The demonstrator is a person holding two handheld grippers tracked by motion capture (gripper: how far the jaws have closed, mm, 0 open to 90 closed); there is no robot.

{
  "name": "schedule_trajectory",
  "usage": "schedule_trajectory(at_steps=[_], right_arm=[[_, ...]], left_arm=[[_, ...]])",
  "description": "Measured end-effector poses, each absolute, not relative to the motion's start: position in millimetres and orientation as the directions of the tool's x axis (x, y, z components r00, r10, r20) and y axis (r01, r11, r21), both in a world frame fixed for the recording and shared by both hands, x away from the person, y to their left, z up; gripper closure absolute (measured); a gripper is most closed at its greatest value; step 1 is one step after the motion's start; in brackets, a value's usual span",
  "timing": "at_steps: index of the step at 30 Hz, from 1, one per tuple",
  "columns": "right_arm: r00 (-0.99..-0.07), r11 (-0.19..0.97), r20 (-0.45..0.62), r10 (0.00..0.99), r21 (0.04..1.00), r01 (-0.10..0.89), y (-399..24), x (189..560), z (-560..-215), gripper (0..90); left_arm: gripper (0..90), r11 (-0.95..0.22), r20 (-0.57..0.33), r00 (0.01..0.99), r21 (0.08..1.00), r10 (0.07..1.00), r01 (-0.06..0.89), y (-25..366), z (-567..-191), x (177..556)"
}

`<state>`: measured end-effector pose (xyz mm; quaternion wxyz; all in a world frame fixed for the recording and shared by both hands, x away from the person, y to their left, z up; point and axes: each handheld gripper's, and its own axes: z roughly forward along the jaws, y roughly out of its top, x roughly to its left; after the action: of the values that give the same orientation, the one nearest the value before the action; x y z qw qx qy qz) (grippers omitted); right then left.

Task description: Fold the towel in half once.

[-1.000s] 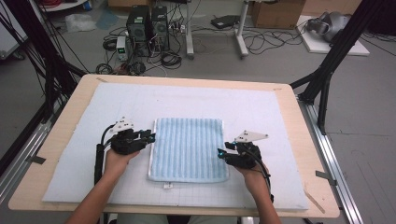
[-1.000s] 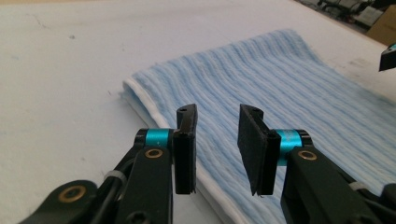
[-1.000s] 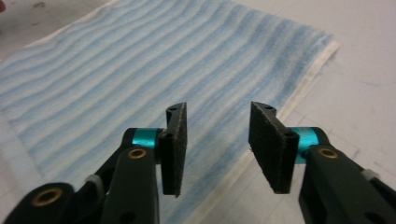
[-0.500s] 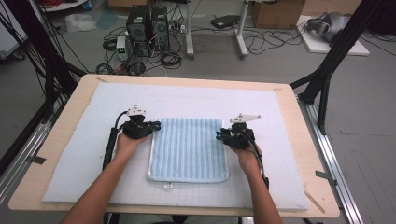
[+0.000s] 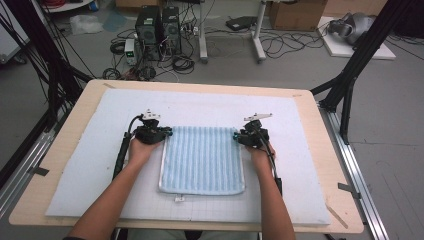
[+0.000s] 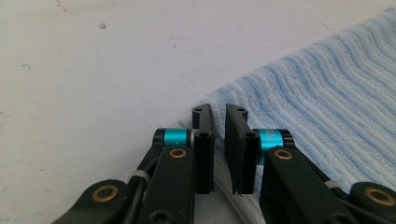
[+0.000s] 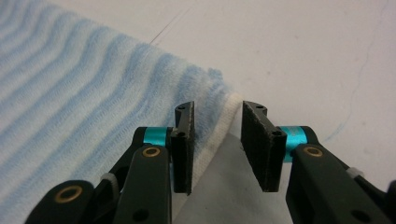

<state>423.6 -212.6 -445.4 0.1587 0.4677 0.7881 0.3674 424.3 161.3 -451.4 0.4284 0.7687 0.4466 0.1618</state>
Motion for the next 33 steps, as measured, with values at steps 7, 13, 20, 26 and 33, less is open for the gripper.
schedule_trajectory(at_steps=[7,13,20,26,33], right_arm=[[-0.547,0.331,0.03,0.837,0.768,0.548,-214,407,-429,57.2],[-0.535,0.293,0.047,0.843,0.795,0.531,-234,387,-417,27.5],[-0.554,0.279,0.024,0.832,0.846,0.455,-247,367,-407,10.9],[-0.58,0.301,0.001,0.815,0.854,0.425,-249,361,-408,10.8],[-0.566,0.31,-0.016,0.825,0.849,0.428,-252,358,-410,10.8]], left_arm=[[67.9,-0.219,-0.167,0.596,0.826,0.786,0.519,173,-444,422],[58.1,-0.183,-0.14,0.695,0.911,0.705,0.37,187,-427,409],[35.6,-0.166,-0.149,0.71,0.92,0.689,0.354,193,-424,391],[20.1,-0.132,-0.168,0.694,0.925,0.7,0.357,199,-421,384],[20.0,-0.109,-0.17,0.682,0.932,0.712,0.346,206,-419,383]])
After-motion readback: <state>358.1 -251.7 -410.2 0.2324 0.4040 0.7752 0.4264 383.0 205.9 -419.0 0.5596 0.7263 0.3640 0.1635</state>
